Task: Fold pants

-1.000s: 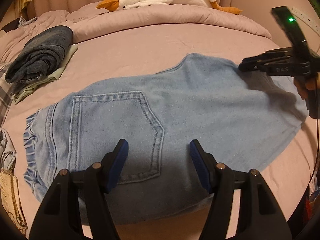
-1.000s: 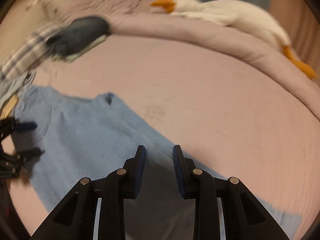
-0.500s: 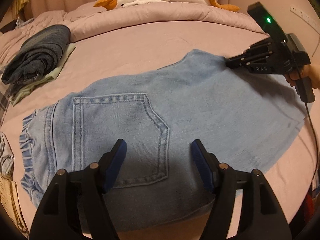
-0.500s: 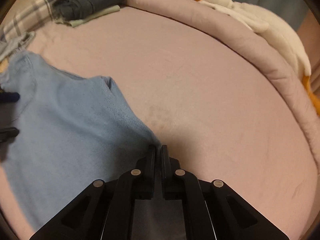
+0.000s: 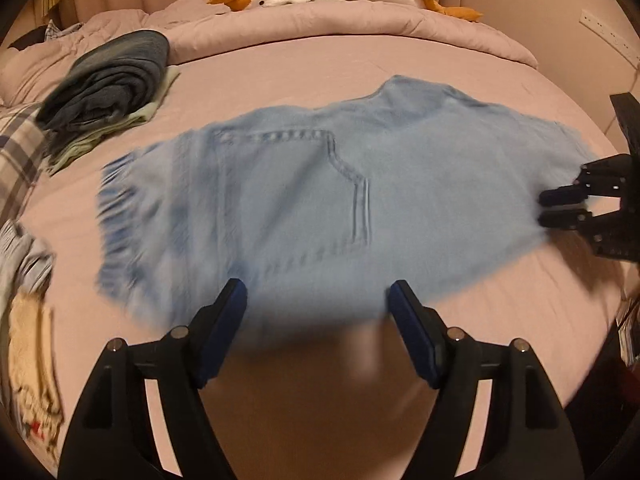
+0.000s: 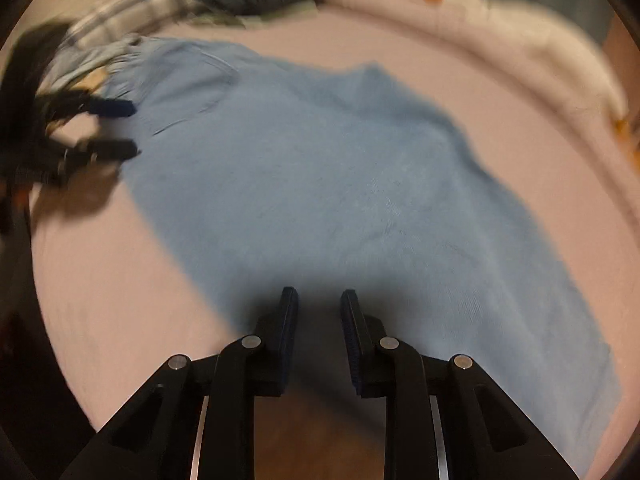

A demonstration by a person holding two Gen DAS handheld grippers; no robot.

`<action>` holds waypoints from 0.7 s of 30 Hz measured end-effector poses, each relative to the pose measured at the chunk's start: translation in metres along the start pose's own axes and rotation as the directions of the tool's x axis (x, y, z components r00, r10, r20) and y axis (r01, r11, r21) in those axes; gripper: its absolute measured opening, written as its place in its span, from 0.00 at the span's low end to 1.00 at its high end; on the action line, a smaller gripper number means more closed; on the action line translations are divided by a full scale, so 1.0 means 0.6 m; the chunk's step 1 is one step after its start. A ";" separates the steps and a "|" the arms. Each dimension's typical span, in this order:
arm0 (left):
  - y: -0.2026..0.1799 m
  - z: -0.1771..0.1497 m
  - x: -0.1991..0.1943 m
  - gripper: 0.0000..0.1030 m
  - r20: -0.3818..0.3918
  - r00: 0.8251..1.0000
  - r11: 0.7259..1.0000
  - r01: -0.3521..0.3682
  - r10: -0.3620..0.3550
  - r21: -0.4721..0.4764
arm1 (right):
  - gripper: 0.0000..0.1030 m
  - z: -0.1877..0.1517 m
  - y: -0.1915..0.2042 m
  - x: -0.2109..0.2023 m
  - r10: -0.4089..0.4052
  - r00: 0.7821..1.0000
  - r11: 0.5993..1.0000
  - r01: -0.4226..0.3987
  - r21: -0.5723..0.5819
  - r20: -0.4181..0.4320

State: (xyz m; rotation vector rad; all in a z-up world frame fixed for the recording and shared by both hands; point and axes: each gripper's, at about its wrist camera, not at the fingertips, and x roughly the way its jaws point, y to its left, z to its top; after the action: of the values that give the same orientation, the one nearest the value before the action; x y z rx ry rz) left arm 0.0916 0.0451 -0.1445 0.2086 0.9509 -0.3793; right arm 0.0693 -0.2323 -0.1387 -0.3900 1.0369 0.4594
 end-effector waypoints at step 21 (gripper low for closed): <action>0.152 -0.041 -0.052 0.46 0.243 0.965 0.742 0.237 -0.102 -0.627 | 0.24 0.005 0.059 -0.029 0.002 0.981 0.996 -0.018 0.085 0.192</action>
State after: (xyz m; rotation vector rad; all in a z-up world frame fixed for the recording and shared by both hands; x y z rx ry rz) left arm 0.0934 0.1438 -0.1319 -0.5600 0.8582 -0.2078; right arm 0.0452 -0.2038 -0.1252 -0.2581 0.8686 0.4506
